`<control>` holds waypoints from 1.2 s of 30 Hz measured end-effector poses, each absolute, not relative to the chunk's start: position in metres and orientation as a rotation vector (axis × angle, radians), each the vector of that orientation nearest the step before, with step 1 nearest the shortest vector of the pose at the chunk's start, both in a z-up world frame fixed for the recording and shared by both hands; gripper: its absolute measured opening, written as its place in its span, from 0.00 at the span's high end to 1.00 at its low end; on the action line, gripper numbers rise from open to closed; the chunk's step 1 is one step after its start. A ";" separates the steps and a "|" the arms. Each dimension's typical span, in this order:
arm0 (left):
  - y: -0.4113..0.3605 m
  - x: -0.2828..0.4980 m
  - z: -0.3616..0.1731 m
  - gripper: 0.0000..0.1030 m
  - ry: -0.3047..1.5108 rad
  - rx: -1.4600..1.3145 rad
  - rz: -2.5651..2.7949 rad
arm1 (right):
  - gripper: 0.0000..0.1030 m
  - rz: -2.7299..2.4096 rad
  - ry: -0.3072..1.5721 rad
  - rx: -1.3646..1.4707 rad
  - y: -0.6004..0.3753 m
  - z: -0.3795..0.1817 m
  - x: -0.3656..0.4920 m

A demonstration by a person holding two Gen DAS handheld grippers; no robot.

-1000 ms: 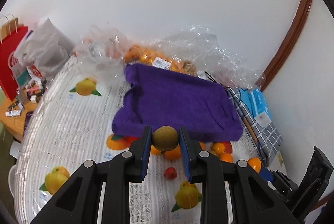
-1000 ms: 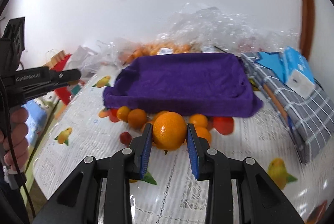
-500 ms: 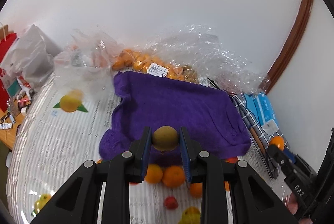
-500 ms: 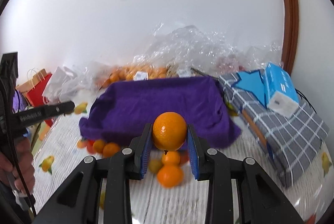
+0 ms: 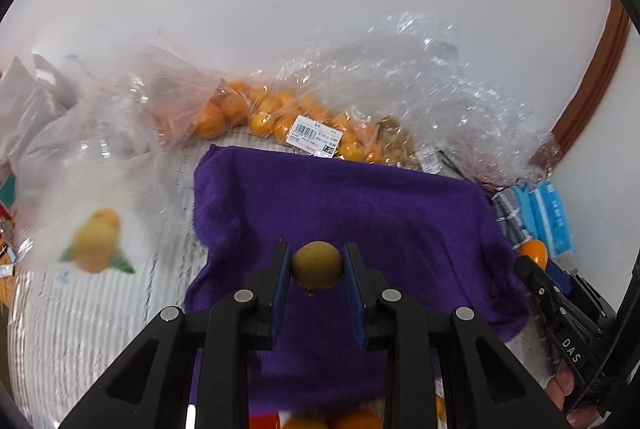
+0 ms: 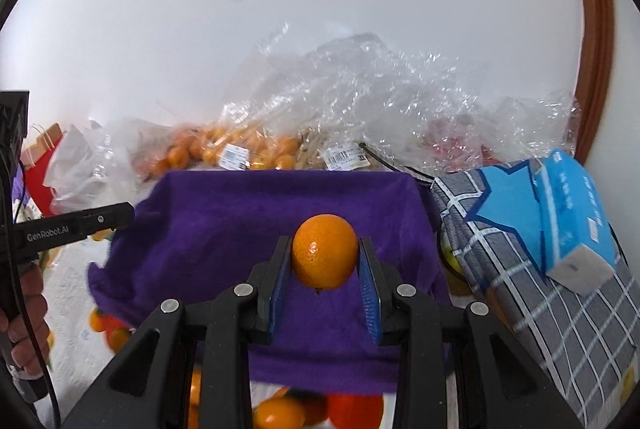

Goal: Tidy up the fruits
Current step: 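Lower both fruits onto the purple towel and open both tools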

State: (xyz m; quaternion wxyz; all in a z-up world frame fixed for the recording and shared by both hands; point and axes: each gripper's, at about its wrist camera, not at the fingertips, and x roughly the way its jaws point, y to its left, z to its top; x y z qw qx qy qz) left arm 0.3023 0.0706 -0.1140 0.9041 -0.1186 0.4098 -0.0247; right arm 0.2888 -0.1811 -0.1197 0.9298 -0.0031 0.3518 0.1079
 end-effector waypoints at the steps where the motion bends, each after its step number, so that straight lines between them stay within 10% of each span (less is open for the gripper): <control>1: 0.070 0.308 -0.119 0.76 0.857 -0.236 -0.050 | 0.69 0.215 0.734 -0.011 -0.181 -0.126 0.295; 20: 0.062 0.336 -0.163 0.76 0.969 -0.192 -0.049 | 0.68 0.217 0.862 0.003 -0.181 -0.175 0.322; 28: 0.064 0.324 -0.153 0.59 0.946 -0.179 -0.017 | 0.35 0.208 0.827 0.006 -0.183 -0.156 0.305; 36: 0.057 0.279 -0.117 0.55 0.880 -0.168 -0.024 | 0.27 0.142 0.746 0.016 -0.192 -0.122 0.260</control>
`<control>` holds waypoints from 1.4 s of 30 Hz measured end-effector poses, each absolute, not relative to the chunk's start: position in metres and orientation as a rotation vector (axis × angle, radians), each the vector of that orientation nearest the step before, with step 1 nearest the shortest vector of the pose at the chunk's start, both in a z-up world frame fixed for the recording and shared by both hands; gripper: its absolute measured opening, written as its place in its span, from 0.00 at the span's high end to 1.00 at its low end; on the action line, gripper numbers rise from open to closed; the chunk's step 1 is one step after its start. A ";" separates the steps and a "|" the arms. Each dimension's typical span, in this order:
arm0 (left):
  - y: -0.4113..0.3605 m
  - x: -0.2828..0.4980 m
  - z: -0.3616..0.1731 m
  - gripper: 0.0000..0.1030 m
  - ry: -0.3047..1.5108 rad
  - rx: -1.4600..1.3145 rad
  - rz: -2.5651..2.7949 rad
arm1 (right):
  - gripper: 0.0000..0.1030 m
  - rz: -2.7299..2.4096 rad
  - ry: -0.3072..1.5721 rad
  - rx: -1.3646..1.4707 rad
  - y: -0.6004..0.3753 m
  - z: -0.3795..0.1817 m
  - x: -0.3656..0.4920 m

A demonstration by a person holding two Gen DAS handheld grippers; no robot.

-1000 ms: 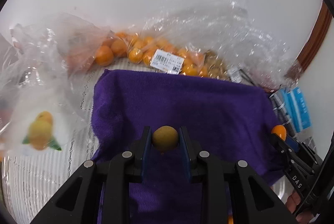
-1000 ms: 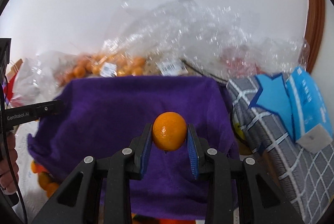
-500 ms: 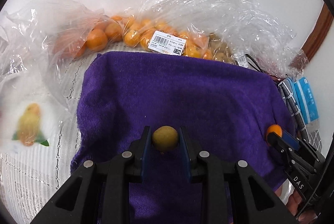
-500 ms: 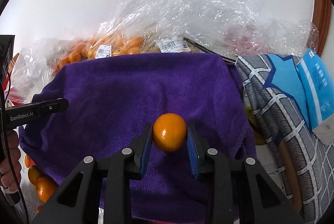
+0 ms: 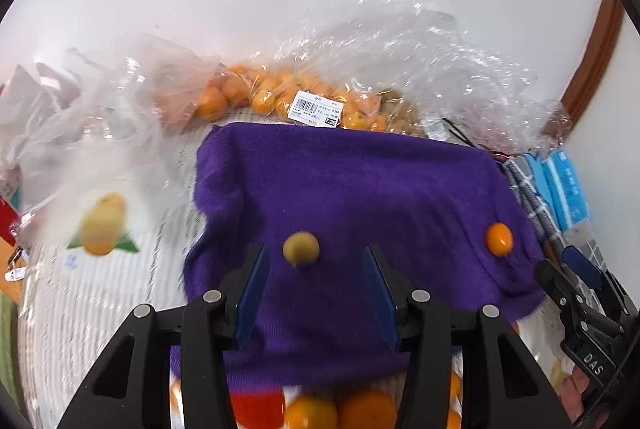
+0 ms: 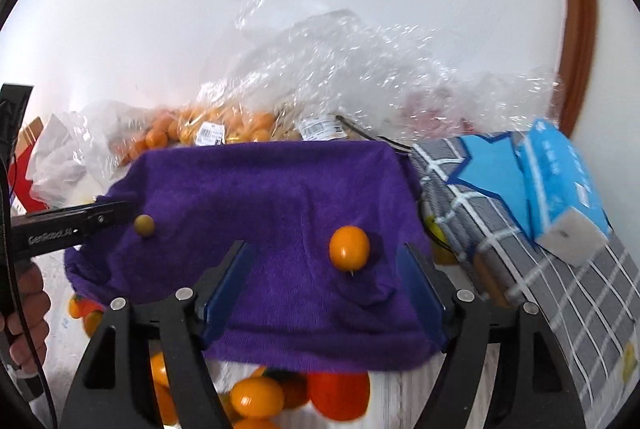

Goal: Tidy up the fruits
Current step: 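Lower both fruits onto the purple towel and open both tools, then withdraw both tools and reach toward the oranges on the bed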

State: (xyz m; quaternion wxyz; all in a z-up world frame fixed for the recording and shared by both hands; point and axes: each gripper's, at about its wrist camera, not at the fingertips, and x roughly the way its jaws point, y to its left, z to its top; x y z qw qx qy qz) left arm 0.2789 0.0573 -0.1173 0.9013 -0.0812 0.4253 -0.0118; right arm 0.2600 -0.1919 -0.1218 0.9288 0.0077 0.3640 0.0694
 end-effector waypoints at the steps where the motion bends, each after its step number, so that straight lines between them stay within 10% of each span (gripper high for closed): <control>1: 0.057 0.271 -0.113 0.55 0.869 -0.167 -0.024 | 0.27 0.138 0.744 0.023 -0.193 -0.119 0.254; 42: 0.109 0.116 -0.140 0.53 0.906 -0.276 0.044 | 0.41 0.231 0.884 0.051 -0.179 -0.180 0.164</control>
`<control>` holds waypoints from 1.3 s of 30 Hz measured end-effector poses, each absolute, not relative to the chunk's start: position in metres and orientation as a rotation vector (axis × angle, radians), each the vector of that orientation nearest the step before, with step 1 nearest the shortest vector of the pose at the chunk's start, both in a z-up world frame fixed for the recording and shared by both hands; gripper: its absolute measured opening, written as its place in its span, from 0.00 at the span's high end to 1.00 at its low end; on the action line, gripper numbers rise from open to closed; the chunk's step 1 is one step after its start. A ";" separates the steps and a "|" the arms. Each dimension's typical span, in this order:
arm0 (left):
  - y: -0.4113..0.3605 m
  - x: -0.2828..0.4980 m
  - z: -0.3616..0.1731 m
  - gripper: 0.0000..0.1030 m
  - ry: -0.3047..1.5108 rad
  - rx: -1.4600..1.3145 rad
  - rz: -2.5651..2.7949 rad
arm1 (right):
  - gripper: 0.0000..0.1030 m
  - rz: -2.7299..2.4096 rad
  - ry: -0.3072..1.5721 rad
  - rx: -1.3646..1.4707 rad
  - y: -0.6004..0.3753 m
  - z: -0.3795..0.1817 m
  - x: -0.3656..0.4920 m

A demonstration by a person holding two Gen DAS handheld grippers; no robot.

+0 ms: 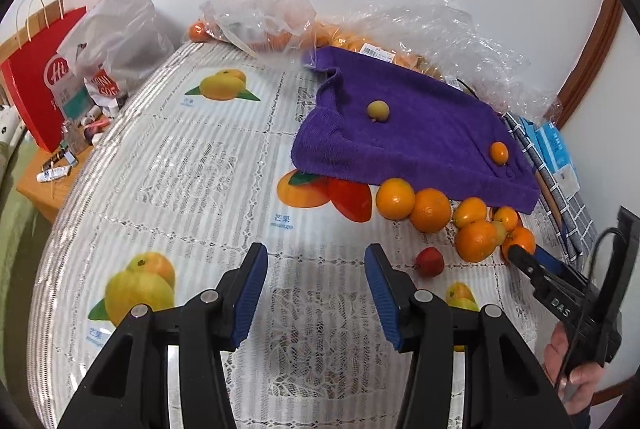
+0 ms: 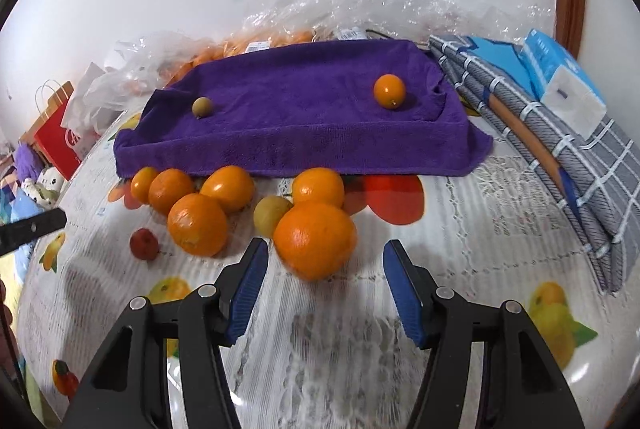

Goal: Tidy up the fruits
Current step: 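Withdraw both tools and reach toward the oranges on the bed, then grasp a large orange with the right tool while the left tool grasps an orange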

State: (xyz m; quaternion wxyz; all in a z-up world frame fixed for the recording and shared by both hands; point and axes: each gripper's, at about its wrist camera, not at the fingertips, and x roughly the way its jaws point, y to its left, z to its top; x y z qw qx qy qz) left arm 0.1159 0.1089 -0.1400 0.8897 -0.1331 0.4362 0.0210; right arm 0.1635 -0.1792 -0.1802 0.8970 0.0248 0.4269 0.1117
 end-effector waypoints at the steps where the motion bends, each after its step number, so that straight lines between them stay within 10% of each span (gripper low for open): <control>1: 0.109 0.117 -0.140 0.53 0.906 -0.280 0.035 | 0.42 0.237 0.889 0.052 -0.178 -0.181 0.166; 5: 0.098 0.125 -0.142 0.52 0.893 -0.271 0.001 | 0.58 0.271 0.907 0.039 -0.174 -0.186 0.170; 39: 0.086 0.160 -0.162 0.72 0.913 -0.321 -0.057 | 0.58 0.201 0.794 0.092 -0.209 -0.174 0.114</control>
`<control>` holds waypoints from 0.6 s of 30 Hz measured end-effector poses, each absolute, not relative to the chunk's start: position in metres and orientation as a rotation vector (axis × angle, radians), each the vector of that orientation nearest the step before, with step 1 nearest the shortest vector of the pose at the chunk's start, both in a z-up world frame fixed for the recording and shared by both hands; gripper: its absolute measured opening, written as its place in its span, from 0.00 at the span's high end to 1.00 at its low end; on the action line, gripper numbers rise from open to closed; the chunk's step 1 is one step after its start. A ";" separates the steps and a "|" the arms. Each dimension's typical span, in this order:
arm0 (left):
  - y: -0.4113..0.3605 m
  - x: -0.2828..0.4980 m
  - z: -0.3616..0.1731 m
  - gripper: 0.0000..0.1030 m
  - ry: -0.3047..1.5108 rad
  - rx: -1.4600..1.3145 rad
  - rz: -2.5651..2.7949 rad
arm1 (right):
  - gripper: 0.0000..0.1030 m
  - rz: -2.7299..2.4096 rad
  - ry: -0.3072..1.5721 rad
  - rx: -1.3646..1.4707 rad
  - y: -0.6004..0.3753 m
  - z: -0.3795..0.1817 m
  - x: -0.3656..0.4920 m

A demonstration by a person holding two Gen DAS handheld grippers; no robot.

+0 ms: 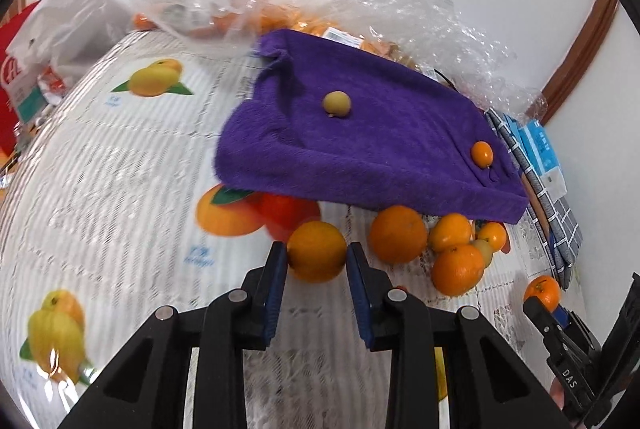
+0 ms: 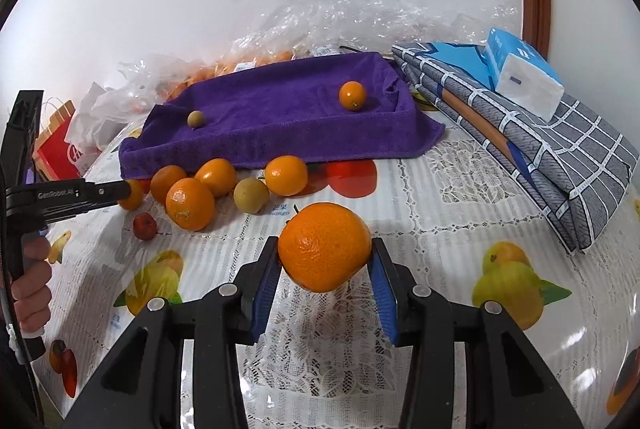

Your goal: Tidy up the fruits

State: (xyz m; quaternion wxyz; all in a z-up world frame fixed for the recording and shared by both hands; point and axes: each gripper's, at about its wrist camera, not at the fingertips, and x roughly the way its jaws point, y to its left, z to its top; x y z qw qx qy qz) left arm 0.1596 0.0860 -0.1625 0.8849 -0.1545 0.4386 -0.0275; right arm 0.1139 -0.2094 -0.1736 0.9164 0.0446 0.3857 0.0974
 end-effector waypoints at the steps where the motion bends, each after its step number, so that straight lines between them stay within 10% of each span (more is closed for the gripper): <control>1: 0.088 0.156 -0.162 0.72 0.910 -0.327 -0.050 | 0.58 0.206 0.794 0.092 -0.209 -0.173 0.114; 18: 0.099 0.122 -0.142 0.72 0.867 -0.356 -0.034 | 0.58 0.230 0.795 0.094 -0.205 -0.172 0.102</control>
